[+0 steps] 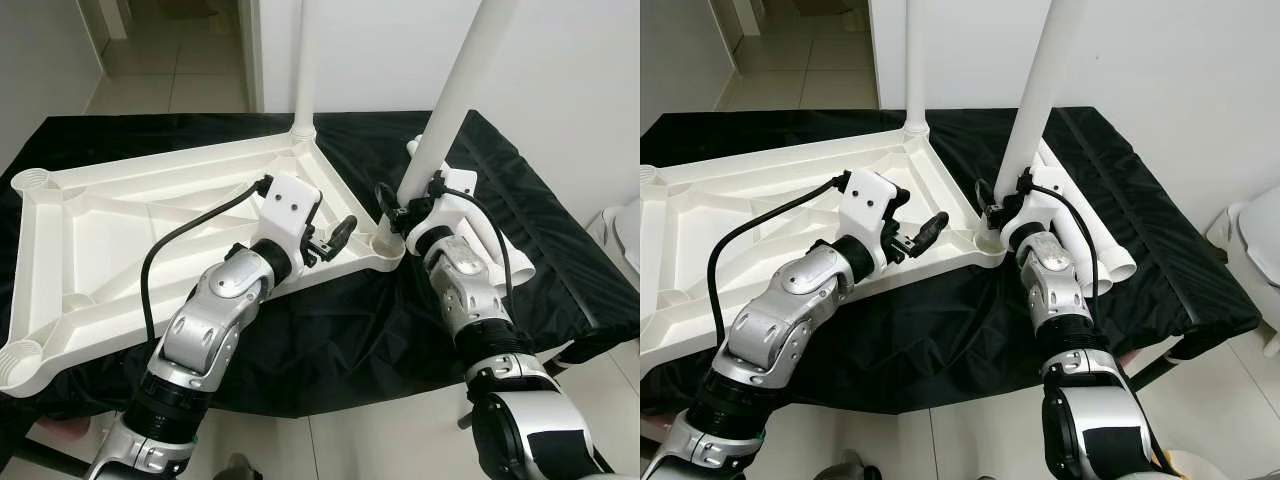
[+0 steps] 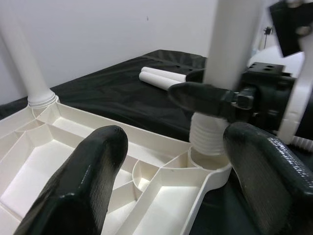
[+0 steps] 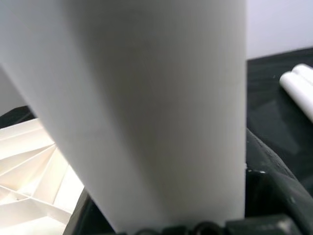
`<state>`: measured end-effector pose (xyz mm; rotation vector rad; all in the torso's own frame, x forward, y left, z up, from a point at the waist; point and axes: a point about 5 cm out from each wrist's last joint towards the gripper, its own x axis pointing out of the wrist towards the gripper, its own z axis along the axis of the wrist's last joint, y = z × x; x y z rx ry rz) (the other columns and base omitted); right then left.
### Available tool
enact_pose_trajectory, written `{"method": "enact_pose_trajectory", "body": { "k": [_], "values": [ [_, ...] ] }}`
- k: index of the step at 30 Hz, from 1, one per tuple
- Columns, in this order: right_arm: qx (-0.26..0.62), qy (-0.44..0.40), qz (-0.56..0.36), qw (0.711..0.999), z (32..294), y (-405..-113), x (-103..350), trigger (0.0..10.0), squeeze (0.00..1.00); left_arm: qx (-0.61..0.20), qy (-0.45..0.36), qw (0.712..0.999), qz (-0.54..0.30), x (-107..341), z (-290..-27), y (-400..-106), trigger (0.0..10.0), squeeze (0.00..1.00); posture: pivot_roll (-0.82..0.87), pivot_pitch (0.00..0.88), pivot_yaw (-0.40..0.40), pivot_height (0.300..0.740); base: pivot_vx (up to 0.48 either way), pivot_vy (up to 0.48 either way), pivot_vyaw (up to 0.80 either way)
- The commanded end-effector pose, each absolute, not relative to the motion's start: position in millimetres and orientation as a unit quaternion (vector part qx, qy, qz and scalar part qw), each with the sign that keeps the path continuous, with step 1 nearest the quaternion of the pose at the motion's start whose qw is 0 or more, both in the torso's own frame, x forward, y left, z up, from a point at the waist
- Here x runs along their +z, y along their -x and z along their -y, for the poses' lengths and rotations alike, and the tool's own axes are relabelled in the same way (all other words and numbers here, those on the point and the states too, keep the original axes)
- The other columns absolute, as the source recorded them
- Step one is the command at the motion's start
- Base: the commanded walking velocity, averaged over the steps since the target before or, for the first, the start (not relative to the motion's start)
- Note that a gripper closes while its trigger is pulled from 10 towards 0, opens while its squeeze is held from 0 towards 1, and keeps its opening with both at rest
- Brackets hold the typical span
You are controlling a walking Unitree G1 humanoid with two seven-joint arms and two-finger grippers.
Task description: Building children table
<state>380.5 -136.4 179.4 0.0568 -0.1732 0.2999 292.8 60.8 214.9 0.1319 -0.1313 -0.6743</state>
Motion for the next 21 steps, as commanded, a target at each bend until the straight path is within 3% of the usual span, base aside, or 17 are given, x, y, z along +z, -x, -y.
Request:
{"method": "enact_pose_trajectory", "body": {
  "k": [1, 21],
  "values": [
    [0.149, -0.026, 0.092, 0.984, 134, -383, 181, 10.0, 0.0, -0.342, -0.075, 0.934, 0.07, 214, -57, -288, 10.0, 0.0, 0.03, 0.053, -0.028, 0.74, 0.0, 0.0, 0.0],
    [0.143, -0.019, 0.061, 0.988, 131, -381, 161, 10.0, 0.0, -0.347, -0.078, 0.932, 0.073, 217, -55, -279, 10.0, 0.0, 0.02, 0.091, -0.028, 0.74, 0.0, 0.0, 0.0]
  ]
}}
